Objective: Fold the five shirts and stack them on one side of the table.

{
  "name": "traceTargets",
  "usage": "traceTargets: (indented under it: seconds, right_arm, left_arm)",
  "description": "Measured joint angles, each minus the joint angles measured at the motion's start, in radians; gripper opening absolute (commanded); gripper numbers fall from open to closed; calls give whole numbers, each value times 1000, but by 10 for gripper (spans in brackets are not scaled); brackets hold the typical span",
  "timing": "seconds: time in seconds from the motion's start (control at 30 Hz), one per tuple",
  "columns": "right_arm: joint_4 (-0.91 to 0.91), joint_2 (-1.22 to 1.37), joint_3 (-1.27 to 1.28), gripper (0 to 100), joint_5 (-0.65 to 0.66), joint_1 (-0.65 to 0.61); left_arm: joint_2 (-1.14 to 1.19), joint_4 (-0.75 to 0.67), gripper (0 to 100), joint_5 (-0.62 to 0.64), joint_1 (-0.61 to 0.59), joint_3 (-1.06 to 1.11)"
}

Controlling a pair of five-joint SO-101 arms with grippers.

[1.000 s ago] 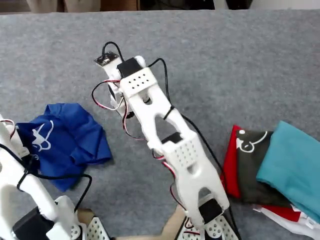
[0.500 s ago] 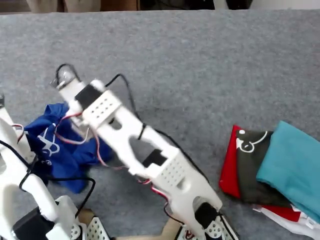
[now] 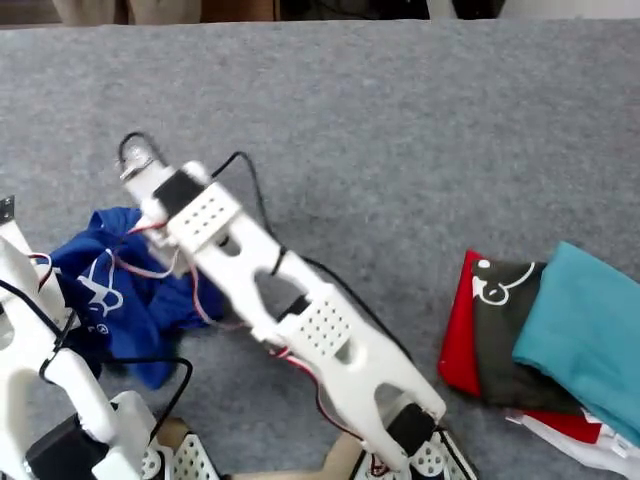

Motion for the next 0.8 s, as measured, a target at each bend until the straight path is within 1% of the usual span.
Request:
traceTargets:
  seconds: [0.1,0.2,0.53,0.6,0.73,0.8]
  right_arm:
    - [8,0,-9,4,11,63]
    - [8,0,-9,4,28,100]
    - [8,-3,-9,4,38,120]
    - [8,-5,-9,4,38,169]
    - [8,-5,-6,4,57,315]
    - [8,-15,20,4,78,371]
  left_arm:
    - [0,0,19,0,0,0]
    - [0,0,19,0,0,0]
    - [0,0,19,0,0,0]
    - [0,0,19,0,0,0]
    - [0,-3,19,0,0,0]
    - [0,-37,19,0,0,6]
